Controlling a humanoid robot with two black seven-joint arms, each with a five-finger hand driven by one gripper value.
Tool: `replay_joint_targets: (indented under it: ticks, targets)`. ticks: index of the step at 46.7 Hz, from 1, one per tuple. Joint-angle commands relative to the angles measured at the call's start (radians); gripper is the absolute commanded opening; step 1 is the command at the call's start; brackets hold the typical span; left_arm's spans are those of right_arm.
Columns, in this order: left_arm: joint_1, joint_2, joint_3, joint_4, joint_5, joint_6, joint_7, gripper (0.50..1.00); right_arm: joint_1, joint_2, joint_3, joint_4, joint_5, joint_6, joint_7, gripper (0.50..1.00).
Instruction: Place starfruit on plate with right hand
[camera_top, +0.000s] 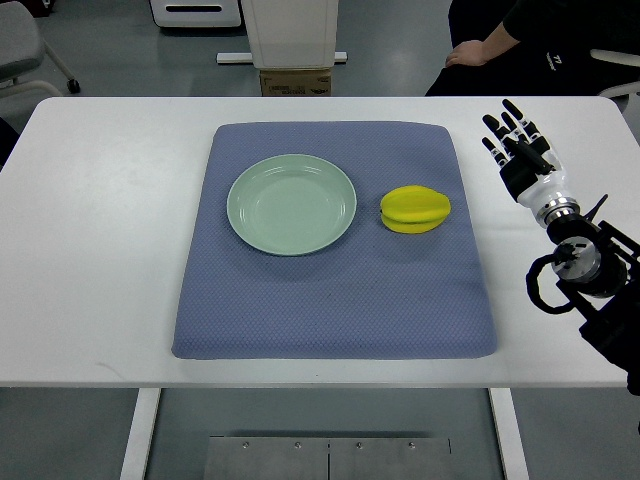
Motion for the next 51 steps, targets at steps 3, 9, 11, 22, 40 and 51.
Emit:
replay_joint_targets:
  ticks: [3,9,11,22,40,51]
  targets:
    - [0.0,0.0,0.0,0.0,-0.002,0.002,0.001,1.0,0.0,0.0,-0.001,0.0,0.0,0.0,0.0,1.0]
    - [0.002,0.0,0.0,0.002,-0.001,0.002,-0.001,1.0,0.0,-0.001,-0.001,0.0,0.001,0.0,0.0,1.0]
    - [0.002,0.0,0.0,0.0,-0.001,0.002,0.001,1.0,0.0,-0.001,0.001,0.0,0.0,0.0,0.0,1.0]
    - [0.002,0.0,-0.002,0.002,-0.001,0.0,0.001,1.0,-0.001,-0.003,-0.001,0.0,0.0,0.0,0.002,1.0]
    - [0.002,0.0,-0.002,0.002,-0.001,0.0,0.001,1.0,-0.002,-0.003,-0.001,0.0,0.0,0.0,0.002,1.0]
    - [0.002,0.0,-0.002,0.002,-0.001,0.0,0.001,1.0,-0.001,-0.007,0.001,0.0,0.001,0.0,0.002,1.0]
